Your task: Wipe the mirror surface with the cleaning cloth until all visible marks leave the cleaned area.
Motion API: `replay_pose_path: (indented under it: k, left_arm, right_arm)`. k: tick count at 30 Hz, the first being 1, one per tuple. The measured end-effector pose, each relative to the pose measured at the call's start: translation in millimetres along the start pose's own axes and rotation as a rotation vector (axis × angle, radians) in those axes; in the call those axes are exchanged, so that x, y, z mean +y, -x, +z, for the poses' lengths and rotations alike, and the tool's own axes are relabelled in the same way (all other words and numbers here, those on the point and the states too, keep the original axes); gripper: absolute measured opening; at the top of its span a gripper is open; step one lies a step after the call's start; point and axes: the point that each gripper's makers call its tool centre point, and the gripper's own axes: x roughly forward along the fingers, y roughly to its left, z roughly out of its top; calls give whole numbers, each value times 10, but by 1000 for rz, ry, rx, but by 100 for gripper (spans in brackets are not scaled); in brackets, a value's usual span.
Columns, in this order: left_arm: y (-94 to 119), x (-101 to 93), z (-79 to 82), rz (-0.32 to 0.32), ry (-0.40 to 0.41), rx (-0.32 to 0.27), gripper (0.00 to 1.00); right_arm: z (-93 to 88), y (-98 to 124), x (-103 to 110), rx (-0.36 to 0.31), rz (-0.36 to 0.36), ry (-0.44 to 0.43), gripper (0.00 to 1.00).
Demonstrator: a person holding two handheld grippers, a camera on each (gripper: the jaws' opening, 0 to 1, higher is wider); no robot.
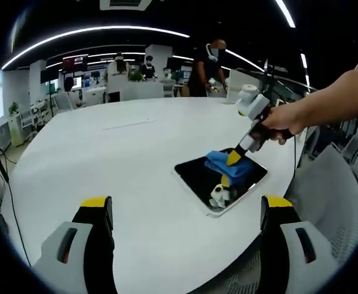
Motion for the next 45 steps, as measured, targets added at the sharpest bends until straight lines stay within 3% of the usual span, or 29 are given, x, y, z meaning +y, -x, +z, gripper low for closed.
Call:
replay_pose_path:
  k: [6, 7, 8, 9, 12, 15, 21, 23, 35, 40, 44, 45]
  left_arm:
    - [-30, -47, -63, 4, 19, 8, 99]
    - [-32, -54, -68, 3, 41, 5, 99]
    - [-45, -107, -4, -28, 134, -39, 99]
    - [-42, -133, 43, -44, 175, -63, 99]
    - [-43, -98, -13, -3, 74, -28, 99]
    - [-70, -84, -69, 24, 32, -13, 99]
    - [-57, -80, -109, 32, 32, -12, 99]
    - [-60, -48, -162, 43, 35, 6, 99]
    - [-71, -40, -152, 38, 54, 0, 99]
    - [-71, -19, -173, 45, 33, 14, 99]
    - [-51, 2, -135, 65, -17, -13, 99]
    - [-53, 6, -151, 61, 3, -8, 99]
  right_arm:
    - [-21, 38, -92, -6, 2, -19, 0]
    - [-21, 42, -108, -7, -2, -21, 0]
    - [-22, 47, -123, -9, -6, -23, 0]
    - [-18, 45, -154, -12, -10, -30, 0]
    - [4, 12, -216, -16, -8, -33, 0]
    - [-17, 37, -245, -13, -17, -32, 0]
    - [-51, 70, -269, -16, -34, -33, 1]
    - [-83, 98, -285, -13, -43, 5, 1]
    - [-143, 209, -428, -50, -55, -55, 0]
    - [-140, 217, -446, -42, -60, -44, 0]
    - [-151, 240, -472, -40, -65, -58, 0]
    - [-156, 251, -487, -39, -68, -58, 0]
